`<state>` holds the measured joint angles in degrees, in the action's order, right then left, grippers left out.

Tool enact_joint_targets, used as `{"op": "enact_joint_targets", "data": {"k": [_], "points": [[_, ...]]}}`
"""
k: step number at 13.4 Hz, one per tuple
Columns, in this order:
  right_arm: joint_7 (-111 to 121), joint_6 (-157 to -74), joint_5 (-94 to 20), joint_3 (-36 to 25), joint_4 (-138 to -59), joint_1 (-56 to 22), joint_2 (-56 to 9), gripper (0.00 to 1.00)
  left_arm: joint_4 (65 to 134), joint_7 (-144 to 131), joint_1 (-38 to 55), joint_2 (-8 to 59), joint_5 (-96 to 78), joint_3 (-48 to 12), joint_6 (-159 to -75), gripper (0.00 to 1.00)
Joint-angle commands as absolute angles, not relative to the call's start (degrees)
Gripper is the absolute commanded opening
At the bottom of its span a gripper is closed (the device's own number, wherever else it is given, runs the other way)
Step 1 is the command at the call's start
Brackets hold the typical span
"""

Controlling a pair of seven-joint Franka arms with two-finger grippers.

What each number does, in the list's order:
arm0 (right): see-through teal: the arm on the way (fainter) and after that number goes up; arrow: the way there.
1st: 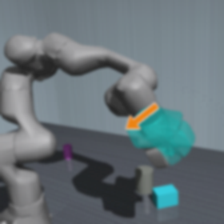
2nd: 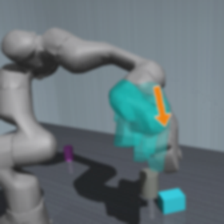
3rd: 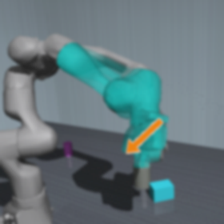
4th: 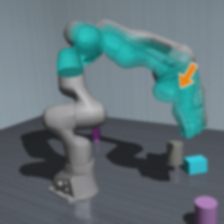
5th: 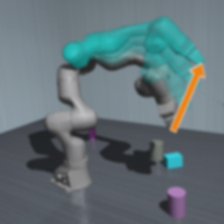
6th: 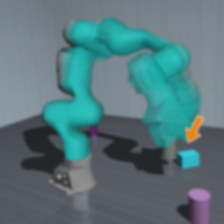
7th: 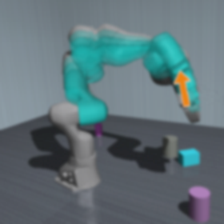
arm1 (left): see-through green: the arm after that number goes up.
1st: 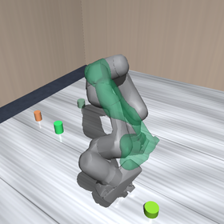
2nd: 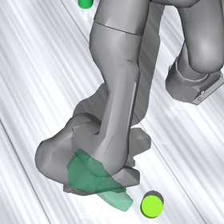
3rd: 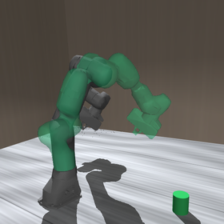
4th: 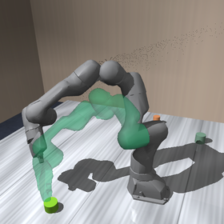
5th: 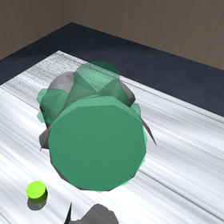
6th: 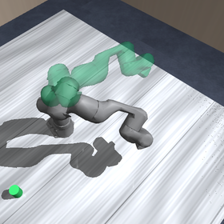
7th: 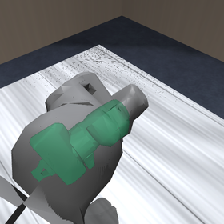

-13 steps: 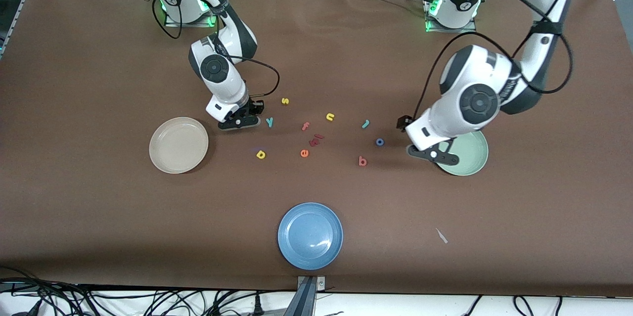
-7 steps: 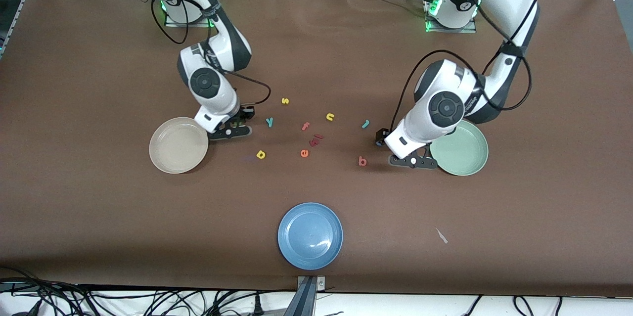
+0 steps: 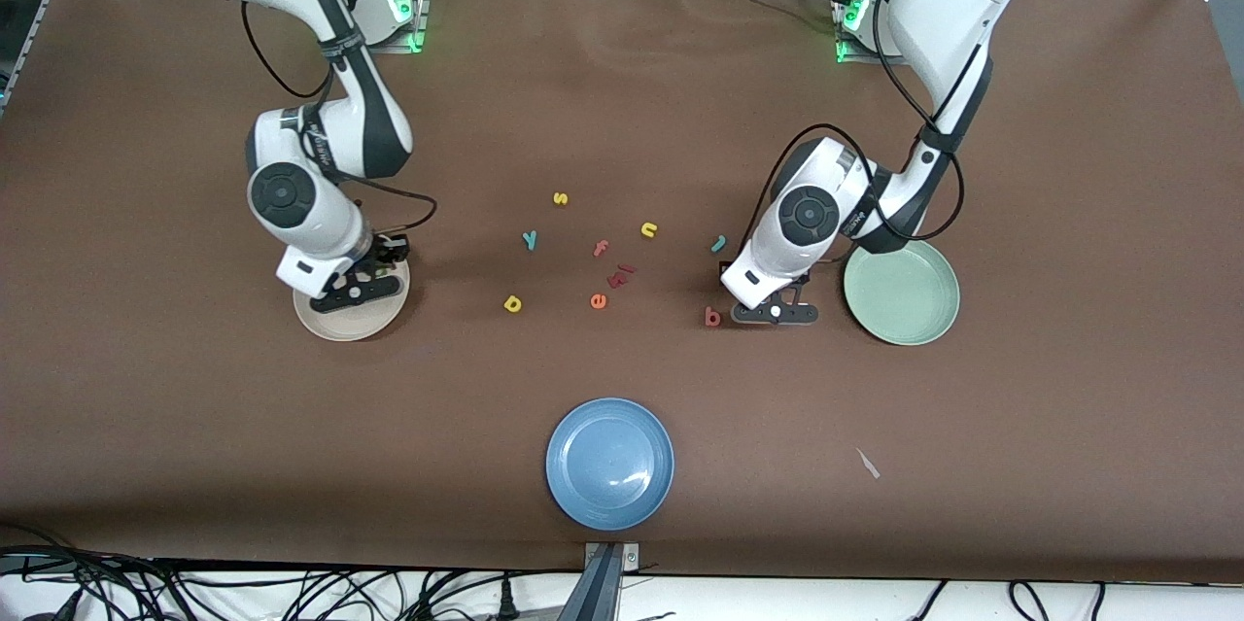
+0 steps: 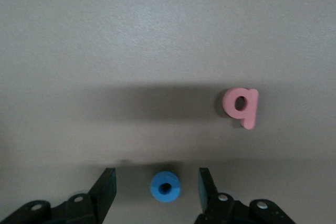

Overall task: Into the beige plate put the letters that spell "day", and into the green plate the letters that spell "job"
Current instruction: 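Release the green a on the beige plate while the left gripper grasps the blue o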

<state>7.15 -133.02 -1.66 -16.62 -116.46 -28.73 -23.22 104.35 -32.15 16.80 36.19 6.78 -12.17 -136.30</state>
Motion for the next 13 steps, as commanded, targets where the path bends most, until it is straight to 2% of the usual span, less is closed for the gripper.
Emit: {"op": "enact_joint_targets", "data": {"k": [1,2,3,6,8,10,12,13], "points": [[10.46,-134.29,-1.14,-17.67,-116.63,-28.22,-23.64,0.38,105.38,-34.28,17.40,35.51,8.61,-11.78,-136.06,0.68],[10.37,-134.73,-1.66,-17.67,-116.54,-28.13,-24.43,0.77,105.99,-34.36,17.49,35.51,8.61,-11.78,-136.14,0.67],[10.28,-135.08,-2.02,-17.67,-116.46,-27.86,-24.43,1.00,106.08,-34.28,17.40,35.51,8.70,-11.69,-136.14,0.67],[9.58,-134.39,-2.11,-17.49,-115.14,-27.69,-24.17,1.00,106.08,-34.37,17.49,36.30,8.70,-11.69,-136.14,0.67],[7.66,-134.03,-3.59,-16.97,-115.14,-28.03,-23.91,1.00,106.08,-34.37,17.40,36.39,8.61,-11.78,-136.14,0.63],[2.32,-134.03,-4.83,-13.90,-115.14,-28.04,-23.47,1.00,106.08,-34.37,17.49,36.82,8.61,-11.78,-136.14,0.59],[-8.56,-134.29,-4.83,-10.21,-115.31,-28.12,-23.38,1.00,105.91,-34.37,17.49,36.91,8.61,-11.78,-136.14,0.48],[-13.22,-134.73,-4.83,-8.46,-115.31,-28.04,-23.47,1.00,105.91,-34.37,17.49,36.91,8.61,-11.78,-136.14,0.35]]}}
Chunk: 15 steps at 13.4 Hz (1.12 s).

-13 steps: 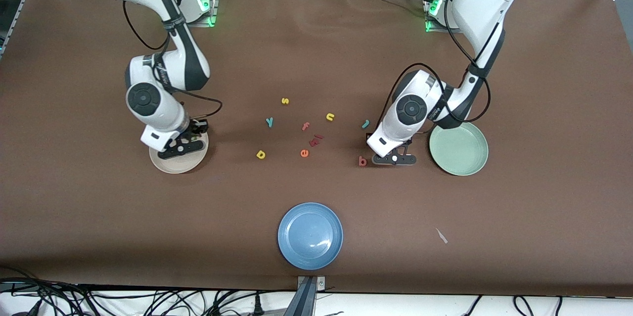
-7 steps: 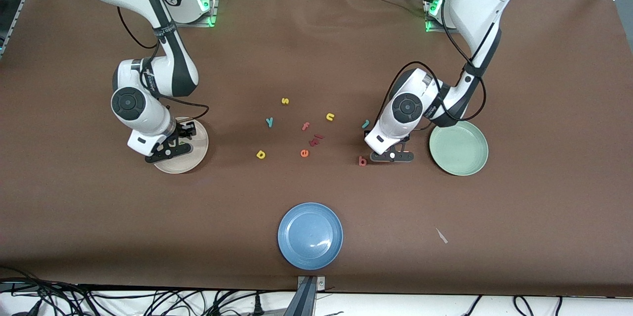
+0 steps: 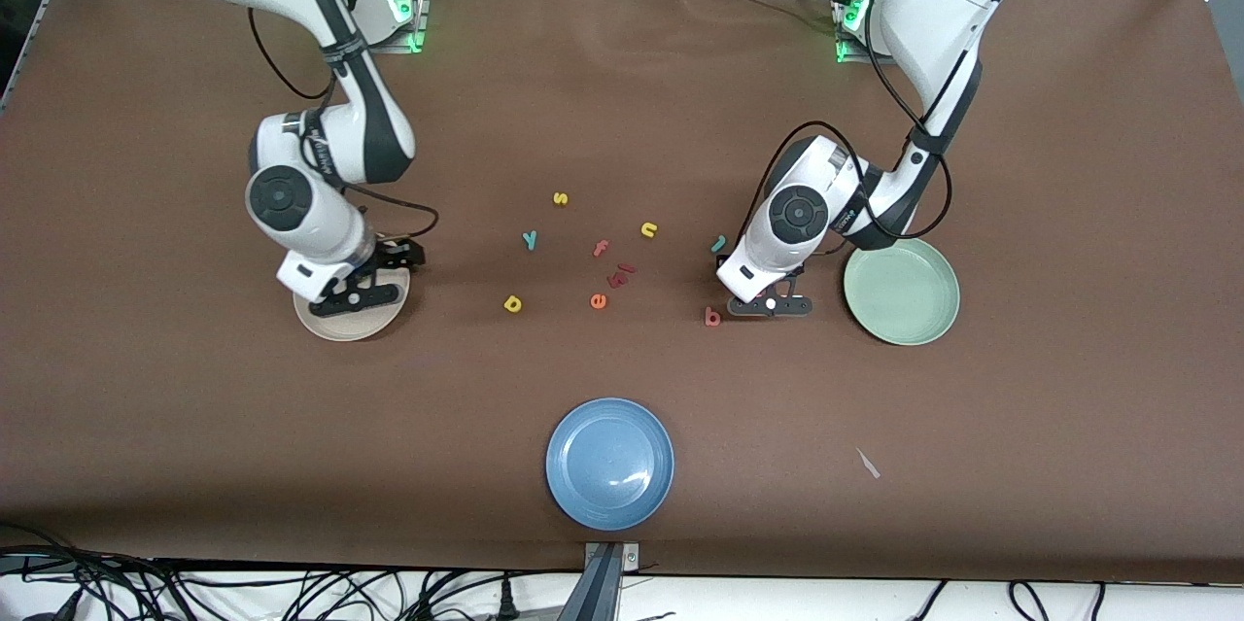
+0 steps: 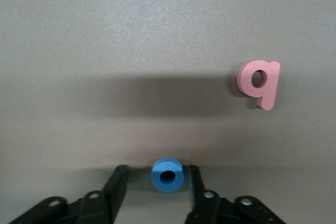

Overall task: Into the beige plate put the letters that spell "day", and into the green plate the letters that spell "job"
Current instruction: 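Release the green a on the beige plate while the left gripper grasps the blue o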

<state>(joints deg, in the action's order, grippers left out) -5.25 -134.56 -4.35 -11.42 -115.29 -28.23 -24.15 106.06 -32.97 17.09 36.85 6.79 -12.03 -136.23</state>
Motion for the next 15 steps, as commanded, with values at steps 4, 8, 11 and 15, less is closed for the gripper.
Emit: {"op": "enact_joint_targets", "data": {"k": [4,8,11,15], "points": [[-27.30,-139.38,-4.83,-2.82,-115.75,-28.21,-24.25,1.00,105.38,-34.02,17.40,36.48,8.61,-11.69,-135.88,0.03],[-40.49,-144.57,-4.75,-1.49,-115.75,-34.00,-27.23,1.00,103.10,-28.94,16.35,34.28,8.70,-10.99,-130.19,0.01],[-42.36,-146.16,-4.75,-1.41,-115.93,-35.42,-28.30,1.00,102.57,-19.02,12.05,31.56,8.61,-10.81,-125.69,0.01],[-42.28,-147.04,-4.75,-1.32,-117.51,-37.44,-29.27,1.00,103.88,-6.27,5.64,27.17,8.70,-10.90,-120.42,0.01]]}}
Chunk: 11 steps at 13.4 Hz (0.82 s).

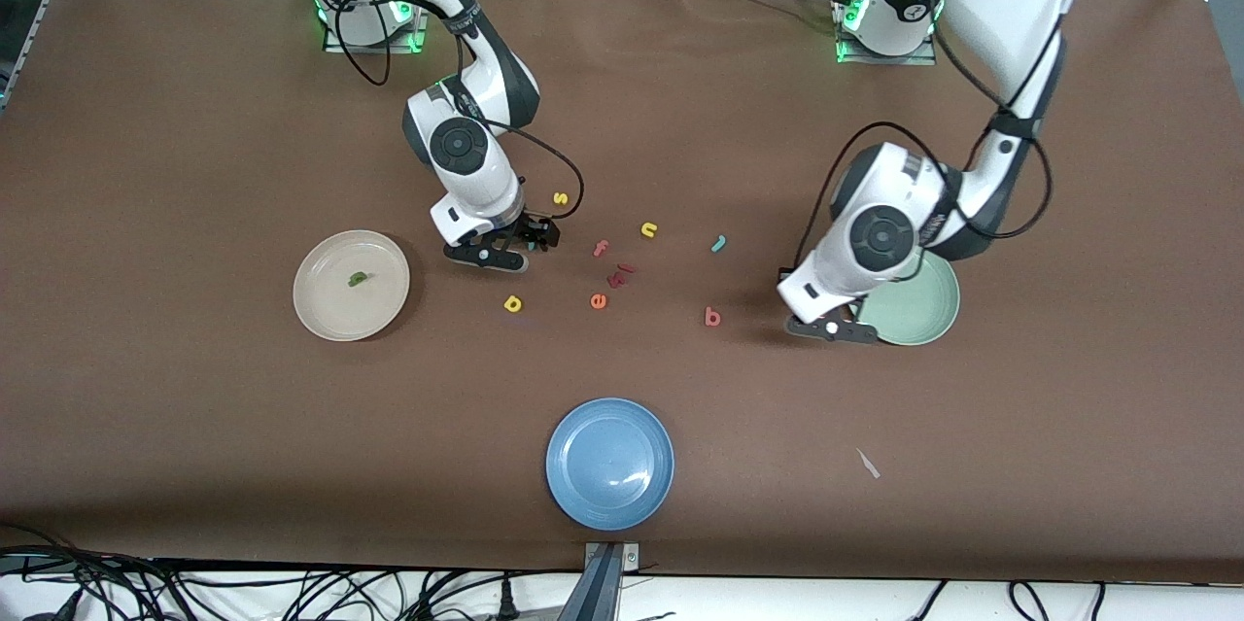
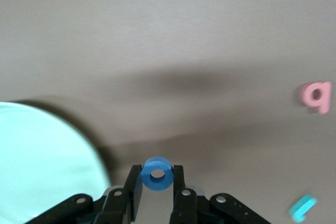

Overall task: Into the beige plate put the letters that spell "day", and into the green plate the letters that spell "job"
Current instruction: 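Drop the blue o on the green plate while the right gripper reaches the cyan k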

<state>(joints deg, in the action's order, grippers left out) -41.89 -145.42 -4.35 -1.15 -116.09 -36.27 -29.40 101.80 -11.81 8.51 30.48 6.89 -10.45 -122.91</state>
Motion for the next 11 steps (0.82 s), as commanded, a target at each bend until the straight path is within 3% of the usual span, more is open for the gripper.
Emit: {"op": "enact_joint_targets", "data": {"k": [1,4,7,8,11], "points": [[-42.28,-147.22,-4.75,-1.32,-117.51,-37.70,-29.44,1.00,104.58,-3.98,3.62,26.55,8.70,-11.07,-119.89,0.02],[-42.19,-148.36,-4.75,-1.32,-117.42,-38.41,-30.58,0.99,105.82,3.93,-1.73,25.84,8.61,-11.16,-119.71,0.02],[-41.49,-148.45,-4.57,-1.32,-117.25,-38.32,-30.59,0.85,108.36,7.38,-4.57,26.89,8.61,-11.25,-122.16,0.02],[-41.40,-148.45,-4.48,-1.41,-117.25,-38.23,-30.59,0.78,109.41,7.38,-4.92,27.85,8.61,-11.25,-123.65,0.02],[-41.40,-148.45,-4.57,-1.41,-117.16,-37.88,-30.59,0.43,110.57,7.91,-5.88,30.31,8.70,-11.16,-124.19,0.02]]}}
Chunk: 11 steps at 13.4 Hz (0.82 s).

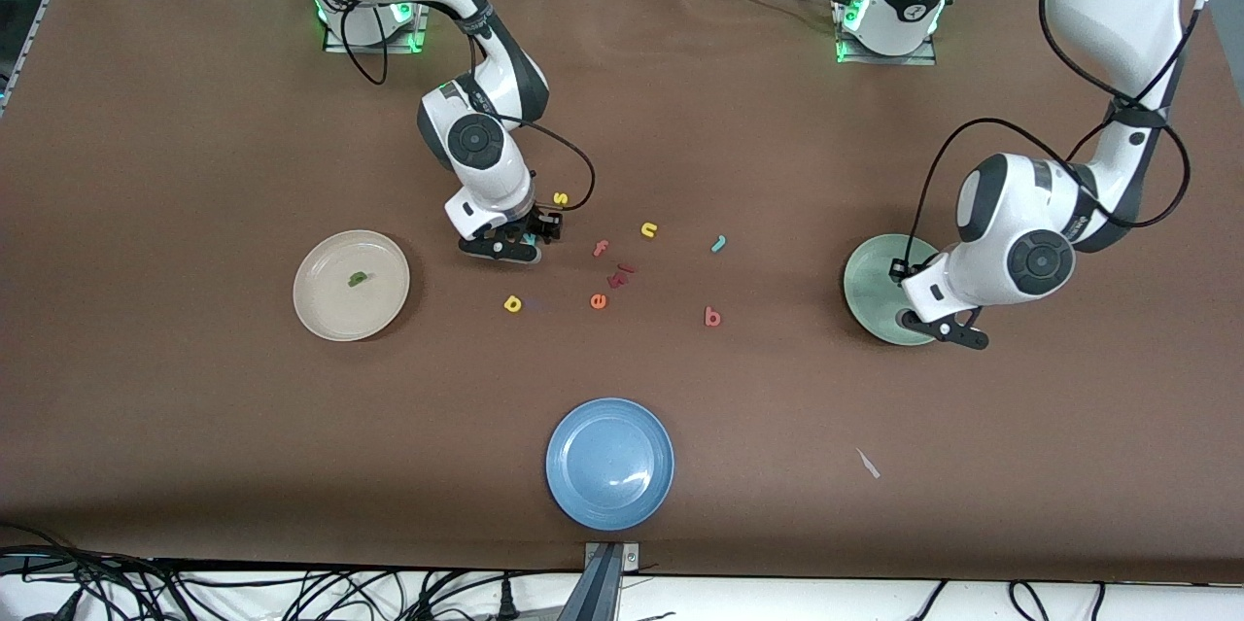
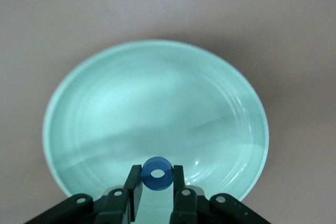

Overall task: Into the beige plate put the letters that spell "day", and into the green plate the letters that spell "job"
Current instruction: 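Drop the blue o on the green plate while the right gripper reaches the cyan k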

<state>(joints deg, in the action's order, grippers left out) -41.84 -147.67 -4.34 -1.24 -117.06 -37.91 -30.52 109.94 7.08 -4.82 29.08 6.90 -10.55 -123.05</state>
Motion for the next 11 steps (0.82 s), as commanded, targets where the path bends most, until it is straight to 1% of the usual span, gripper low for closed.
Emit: {"op": "enact_joint_targets", "data": {"k": [1,2,3,4,6,7,8,10,11], "points": [[-41.40,-148.45,-4.57,-1.41,-117.07,-37.79,-30.59,0.35,110.39,8.08,-6.24,30.67,8.70,-11.16,-124.28,0.05],[-41.40,-148.45,-4.57,-1.41,-117.07,-37.79,-30.59,0.28,110.39,8.09,-6.24,30.85,8.61,-11.25,-124.28,0.19],[-41.48,-148.53,-4.57,-1.41,-117.07,-37.79,-30.59,0.21,110.30,8.09,-5.98,30.85,8.61,-11.25,-124.19,0.48],[-41.57,-148.54,-4.66,-1.41,-117.07,-37.79,-30.59,0.16,110.04,8.00,-5.80,30.94,8.61,-11.25,-124.10,0.99],[-41.40,-148.01,-4.83,-1.49,-116.20,-37.71,-30.59,0.05,109.78,8.00,-5.45,30.50,8.61,-11.34,-123.58,1.00],[-41.22,-146.62,-4.83,-1.58,-114.97,-37.18,-30.50,0.03,109.43,7.91,-5.36,29.89,8.61,-12.03,-123.49,1.00],[-41.05,-142.43,-4.83,-1.58,-112.79,-36.22,-30.24,0.03,108.29,7.48,-5.54,28.66,8.53,-14.13,-122.09,1.00],[-40.78,-134.07,-4.75,-1.76,-107.95,-34.99,-29.97,0.02,104.96,5.64,-5.54,27.69,7.74,-17.47,-116.04,1.00],[-38.61,-130.73,-4.66,-2.37,-106.97,-34.37,-29.45,0.02,104.16,3.45,-5.45,27.69,7.73,-19.14,-115.58,1.00]]}}
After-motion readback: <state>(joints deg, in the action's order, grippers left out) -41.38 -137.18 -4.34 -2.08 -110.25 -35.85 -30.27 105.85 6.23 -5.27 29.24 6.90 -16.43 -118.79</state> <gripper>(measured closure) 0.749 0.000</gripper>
